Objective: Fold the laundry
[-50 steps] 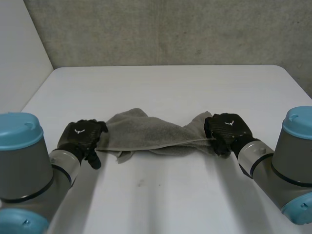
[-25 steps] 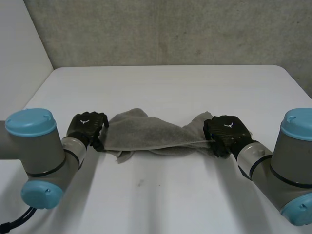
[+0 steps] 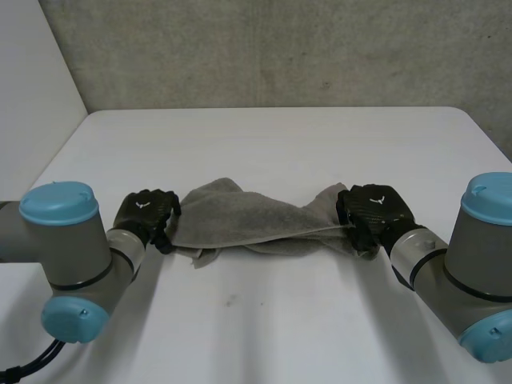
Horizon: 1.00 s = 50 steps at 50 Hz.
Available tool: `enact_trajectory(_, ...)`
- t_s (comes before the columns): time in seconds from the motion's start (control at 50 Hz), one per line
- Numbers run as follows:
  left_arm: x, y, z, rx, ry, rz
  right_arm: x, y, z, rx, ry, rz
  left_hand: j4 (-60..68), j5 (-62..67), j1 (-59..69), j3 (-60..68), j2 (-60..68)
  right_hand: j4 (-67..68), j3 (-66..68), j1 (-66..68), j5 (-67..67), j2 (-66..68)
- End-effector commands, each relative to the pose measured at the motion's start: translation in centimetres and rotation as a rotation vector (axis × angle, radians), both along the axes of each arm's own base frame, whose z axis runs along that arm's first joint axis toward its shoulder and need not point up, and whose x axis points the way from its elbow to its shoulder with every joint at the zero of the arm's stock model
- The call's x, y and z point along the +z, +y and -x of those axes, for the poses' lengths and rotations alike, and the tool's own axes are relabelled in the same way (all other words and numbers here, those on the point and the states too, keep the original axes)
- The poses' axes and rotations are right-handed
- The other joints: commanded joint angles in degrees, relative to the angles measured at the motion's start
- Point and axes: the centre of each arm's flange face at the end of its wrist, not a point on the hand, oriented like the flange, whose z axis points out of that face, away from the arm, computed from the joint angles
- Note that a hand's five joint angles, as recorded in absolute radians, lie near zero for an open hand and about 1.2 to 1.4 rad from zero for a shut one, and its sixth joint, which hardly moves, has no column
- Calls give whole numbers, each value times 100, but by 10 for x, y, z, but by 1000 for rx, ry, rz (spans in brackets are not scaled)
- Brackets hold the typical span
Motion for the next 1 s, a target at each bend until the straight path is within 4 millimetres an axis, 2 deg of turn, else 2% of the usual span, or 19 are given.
enact_trajectory(0.02, -6, -6, 2, 1, -2, -4, 1, -1, 0, -1, -5, -1, 573, 591, 581, 583, 576, 1164, 1235, 2454, 1297, 1255)
enact_trajectory(0.2, -10, -11, 4, 1, -2, -4, 2, -2, -1, -1, -7, 4, 841, 858, 849, 851, 844, 1164, 1235, 2454, 1297, 1255)
enact_trajectory(0.24, -9, -12, 5, 1, 0, 2, 1, -2, -1, -1, -6, 2, 1213, 1230, 1220, 1223, 1215, 1164, 1235, 2454, 1297, 1255)
enact_trajectory(0.28, -7, -14, 5, 1, 7, 17, 1, -2, -1, -1, -6, 2, 2534, 2551, 2542, 2544, 2537, 1164, 1235, 2454, 1297, 1255)
enact_trajectory(0.52, -10, -26, 10, -1, 31, 80, 6, -3, -1, -3, -12, 17, 4656, 4673, 4663, 4666, 4658, 1164, 1235, 2454, 1297, 1255)
enact_trajectory(0.68, -11, -32, 12, 0, 26, 82, 26, -15, 1, -16, -14, 65, 4659, 4676, 4666, 4669, 4661, 1164, 1235, 2454, 1297, 1255)
enact_trajectory(0.74, 29, -29, 7, 6, 31, 144, 44, -15, 4, -7, 19, 60, 4659, 4676, 4666, 4669, 4661, 1164, 1235, 2454, 1297, 1255)
enact_trajectory(0.76, 29, -29, 6, 6, 31, 144, 57, -14, 6, 0, 49, 63, 4659, 4676, 4666, 4669, 4661, 1164, 1235, 2454, 1297, 1255)
enact_trajectory(0.78, 49, -25, 4, 6, 39, 172, 57, -14, 6, 0, 49, 63, 4659, 4676, 4666, 4669, 4661, 1164, 1235, 2454, 1297, 1255)
enact_trajectory(0.8, 50, -24, 4, 6, 39, 172, 69, -13, 8, 8, 83, 68, 4659, 4676, 4666, 4669, 4661, 1164, 1235, 2454, 1297, 1255)
enact_trajectory(0.84, 91, -16, 2, 5, 65, 241, 83, -15, 10, 10, 116, 88, 4659, 4676, 4666, 4669, 4661, 1164, 1235, 2454, 1297, 1255)
enact_trajectory(0.86, 91, -16, 2, 5, 65, 241, 99, -17, 13, 10, 147, 118, 4659, 4676, 4666, 4669, 4661, 1164, 1235, 2454, 1297, 1255)
enact_trajectory(0.88, 114, -10, 2, 0, 82, 288, 99, -17, 14, 10, 147, 119, 4659, 4676, 4666, 4669, 4661, 1164, 1235, 2454, 1297, 1255)
enact_trajectory(0.9, 139, -5, 1, -8, 103, 346, 117, -18, 16, 13, 178, 162, 4659, 4676, 4666, 4669, 4661, 1164, 1235, 2454, 1297, 1255)
enact_trajectory(0.92, 139, -5, 1, -8, 103, 346, 136, -19, 16, 17, 207, 215, 4659, 4676, 4666, 4669, 4661, 1164, 1235, 2454, 1297, 1255)
enact_trajectory(0.94, 164, 0, 1, -17, 126, 403, 136, -19, 16, 17, 207, 216, 4659, 4676, 4666, 4669, 4661, 1164, 1235, 2454, 1297, 1255)
enact_trajectory(0.96, 164, 0, 1, -18, 126, 404, 157, -19, 17, 15, 230, 279, 4659, 4676, 4666, 4669, 4661, 1164, 1235, 2454, 1297, 1255)
enact_trajectory(0.98, 188, 7, 0, -32, 146, 458, 176, -18, 18, 12, 253, 333, 4659, 4676, 4666, 4669, 4661, 1164, 1235, 2454, 1297, 1255)
enact_trajectory(1.0, 208, 15, -1, -46, 153, 495, 176, -18, 18, 12, 253, 334, 4659, 4676, 4666, 4669, 4661, 1164, 1235, 2454, 1297, 1255)
